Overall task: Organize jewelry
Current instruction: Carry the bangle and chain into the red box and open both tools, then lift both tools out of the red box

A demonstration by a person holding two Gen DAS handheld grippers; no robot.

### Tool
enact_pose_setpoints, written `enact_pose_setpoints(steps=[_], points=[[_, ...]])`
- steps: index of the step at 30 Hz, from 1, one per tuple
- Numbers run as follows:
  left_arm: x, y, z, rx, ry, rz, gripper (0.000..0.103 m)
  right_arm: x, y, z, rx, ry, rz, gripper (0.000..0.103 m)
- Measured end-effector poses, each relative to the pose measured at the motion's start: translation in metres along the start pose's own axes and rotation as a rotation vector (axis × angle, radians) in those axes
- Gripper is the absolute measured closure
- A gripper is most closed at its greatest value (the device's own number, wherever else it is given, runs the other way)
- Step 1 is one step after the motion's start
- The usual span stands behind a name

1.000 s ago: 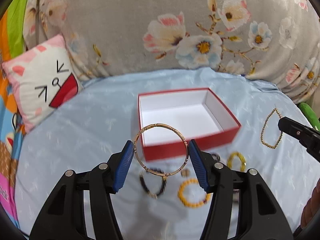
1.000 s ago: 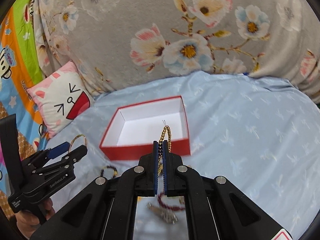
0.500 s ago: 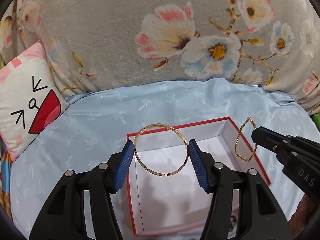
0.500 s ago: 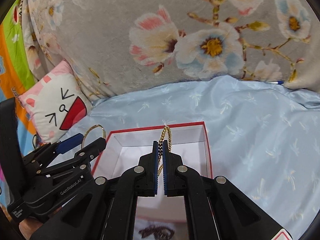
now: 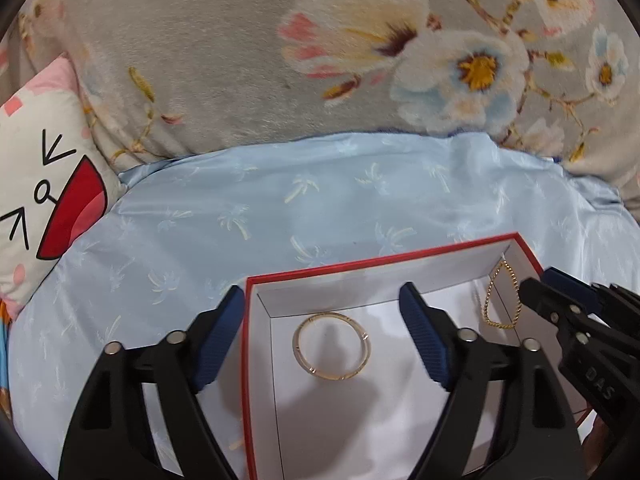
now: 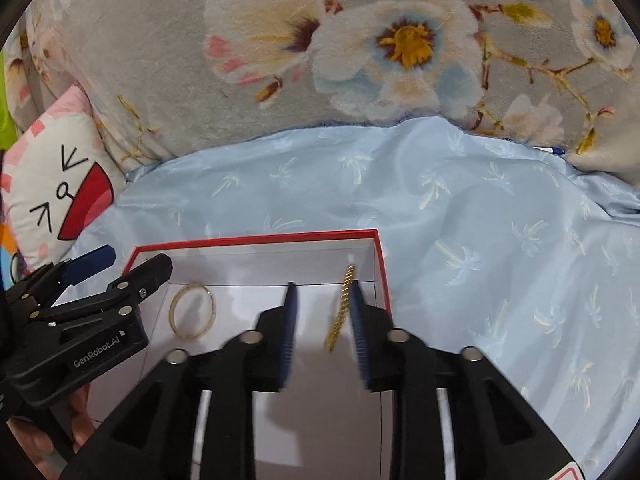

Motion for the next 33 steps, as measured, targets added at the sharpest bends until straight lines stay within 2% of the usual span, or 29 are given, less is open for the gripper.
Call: enact_pose_setpoints(steps=[8, 11, 15, 21, 25, 33], points=[[0.012, 0.006, -0.004, -0.059, 0.053, -0.014, 0.024, -0.005, -0.011, -0.031, -0.050, 0.015, 0.024, 0.067], [0.014, 0.007, -0.002, -0.046, 0.059, -0.011, 0.024, -0.004, -0.023, -0.041, -0.051, 0.025, 0.029, 0.066], [0.015, -0.006, -0.024, -0.065, 0.057, -0.003, 0.024, -0.003, -0.043, -0.058, -0.060, 0.016, 0.021, 0.066], [0.010, -0.054, -0.065, -0.062, 0.019, 0.004, 0.023, -0.001, -0.083, -0.084, -0.065, 0.024, 0.024, 0.060], [0.006, -0.095, -0.082, -0.047, 0.044, 0.030, 0.023, -0.002, -0.114, -0.099, -0.058, 0.024, 0.033, 0.059], [0.017, -0.163, -0.099, 0.015, -0.002, -0.045, 0.022, -0.005, -0.175, -0.121, -0.022, 0.009, 0.040, 0.058]])
Point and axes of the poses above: each gripper's, at about its wrist camera, not at the fingertips, and z roughly the way its jaws point, x to its left, y to its top, the point moved 5 cm from there along z, roughly the way its jaws point, and after that the axes turned 5 degrees about x, right-handed, at the moved point
